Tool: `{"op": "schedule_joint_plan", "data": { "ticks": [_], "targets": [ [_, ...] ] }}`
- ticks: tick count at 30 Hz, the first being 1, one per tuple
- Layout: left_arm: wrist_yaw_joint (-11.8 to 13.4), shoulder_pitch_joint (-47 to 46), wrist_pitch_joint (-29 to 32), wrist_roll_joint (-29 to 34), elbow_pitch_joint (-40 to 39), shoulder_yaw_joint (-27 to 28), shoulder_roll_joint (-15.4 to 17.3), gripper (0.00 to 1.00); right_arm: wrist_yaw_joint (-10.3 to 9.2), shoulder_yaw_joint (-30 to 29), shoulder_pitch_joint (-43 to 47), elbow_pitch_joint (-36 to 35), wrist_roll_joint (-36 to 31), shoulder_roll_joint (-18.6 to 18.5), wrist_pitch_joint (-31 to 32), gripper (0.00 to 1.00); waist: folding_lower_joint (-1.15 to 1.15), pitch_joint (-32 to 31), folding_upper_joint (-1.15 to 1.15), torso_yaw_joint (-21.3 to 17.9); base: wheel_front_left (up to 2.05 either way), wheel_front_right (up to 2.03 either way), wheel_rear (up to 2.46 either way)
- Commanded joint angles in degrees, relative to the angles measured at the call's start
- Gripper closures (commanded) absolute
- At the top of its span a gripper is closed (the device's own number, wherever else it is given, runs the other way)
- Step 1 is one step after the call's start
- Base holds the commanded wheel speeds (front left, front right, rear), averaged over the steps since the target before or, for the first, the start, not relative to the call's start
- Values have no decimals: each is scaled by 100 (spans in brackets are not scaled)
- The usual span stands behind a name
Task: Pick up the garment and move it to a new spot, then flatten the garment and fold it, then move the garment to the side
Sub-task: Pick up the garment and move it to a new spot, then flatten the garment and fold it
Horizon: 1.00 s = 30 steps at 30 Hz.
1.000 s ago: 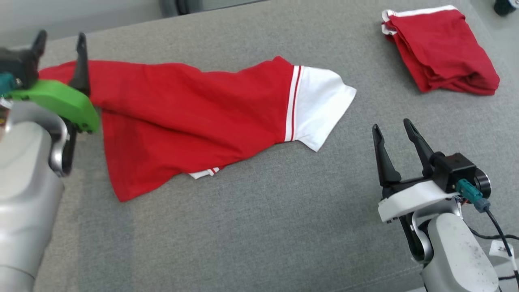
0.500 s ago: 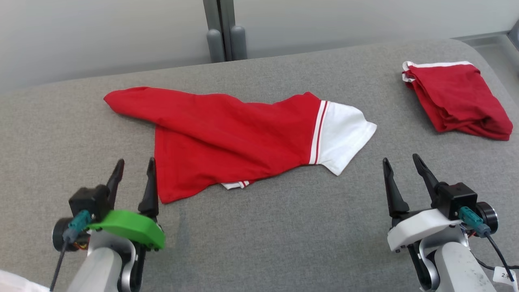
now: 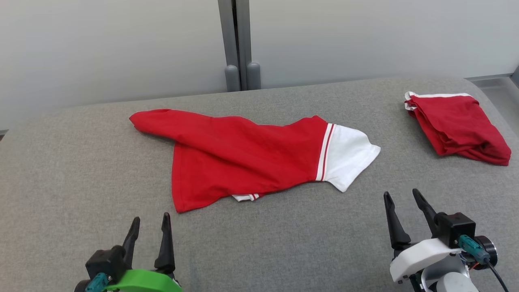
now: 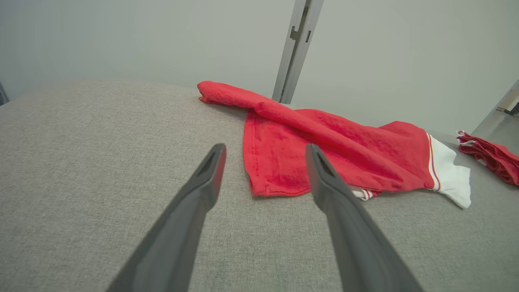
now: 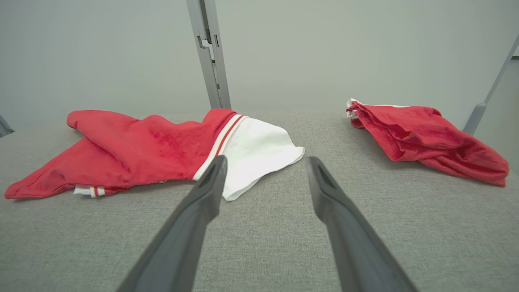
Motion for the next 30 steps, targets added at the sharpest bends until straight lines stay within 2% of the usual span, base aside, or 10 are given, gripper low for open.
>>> {"op": "schedule_joint_plan", "data": {
  "ticks": [1, 11, 30],
  "targets": [
    [-35, 126, 0, 101, -28, 68, -2, 0, -9, 12, 99, 24, 66, -22, -26, 0, 0, -26, 0, 1, 0, 0, 0],
    [-151, 483, 0, 347, -102, 372, -178, 0, -9, 114, 182, 93, 204, -23, -26, 0, 0, -58, 0, -51, 0, 0, 0],
    [-318, 375, -1, 556, 66, 481, -315, 0, -9, 111, 89, 160, 111, -23, -26, 0, 0, -68, 0, -9, 0, 0, 0]
  ]
}}
